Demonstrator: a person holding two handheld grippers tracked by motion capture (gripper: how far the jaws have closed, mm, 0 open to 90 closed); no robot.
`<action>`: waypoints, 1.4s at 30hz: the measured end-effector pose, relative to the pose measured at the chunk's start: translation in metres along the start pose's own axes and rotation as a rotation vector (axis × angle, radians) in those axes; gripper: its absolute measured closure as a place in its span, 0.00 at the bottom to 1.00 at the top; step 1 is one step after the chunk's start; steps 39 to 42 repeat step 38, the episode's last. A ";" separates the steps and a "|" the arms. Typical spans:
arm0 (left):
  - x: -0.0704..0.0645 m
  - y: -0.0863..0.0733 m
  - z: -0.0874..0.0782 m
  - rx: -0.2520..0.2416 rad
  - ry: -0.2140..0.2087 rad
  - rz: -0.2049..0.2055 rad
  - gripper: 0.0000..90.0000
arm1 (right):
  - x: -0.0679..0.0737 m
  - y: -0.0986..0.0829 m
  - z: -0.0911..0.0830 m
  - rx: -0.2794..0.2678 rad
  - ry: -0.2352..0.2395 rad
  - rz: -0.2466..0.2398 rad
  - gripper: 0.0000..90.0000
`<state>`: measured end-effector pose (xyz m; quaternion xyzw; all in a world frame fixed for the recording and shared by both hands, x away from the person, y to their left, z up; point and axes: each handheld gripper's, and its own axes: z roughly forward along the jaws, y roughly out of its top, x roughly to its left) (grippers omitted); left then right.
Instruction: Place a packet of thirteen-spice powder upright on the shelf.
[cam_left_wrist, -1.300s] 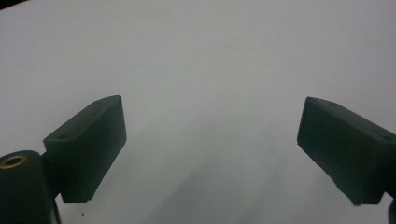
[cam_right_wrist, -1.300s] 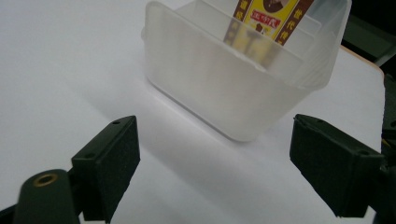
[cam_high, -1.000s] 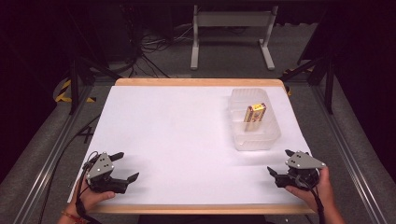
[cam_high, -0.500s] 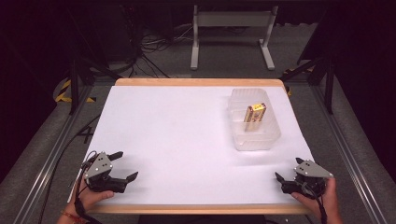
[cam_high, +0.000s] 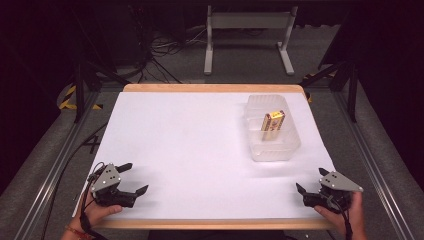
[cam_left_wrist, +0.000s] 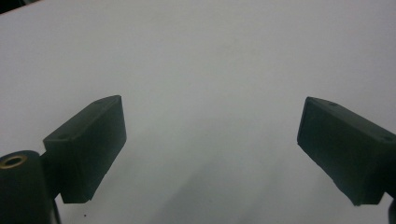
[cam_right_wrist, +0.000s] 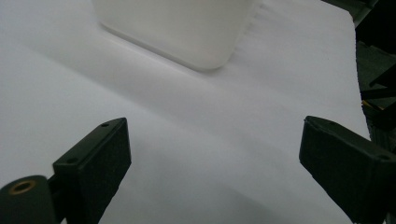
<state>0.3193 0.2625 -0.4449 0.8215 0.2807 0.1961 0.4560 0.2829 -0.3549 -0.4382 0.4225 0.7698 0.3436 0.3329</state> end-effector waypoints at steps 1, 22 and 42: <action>0.000 0.000 0.000 0.000 -0.002 -0.001 0.10 | 0.000 0.000 0.001 0.000 0.004 0.001 0.11; 0.001 0.000 -0.001 0.002 0.003 -0.003 0.10 | -0.003 0.002 -0.003 -0.026 0.005 0.031 0.11; 0.003 0.002 -0.005 -0.025 0.002 -0.011 0.10 | -0.003 0.003 -0.004 -0.020 -0.018 0.040 0.11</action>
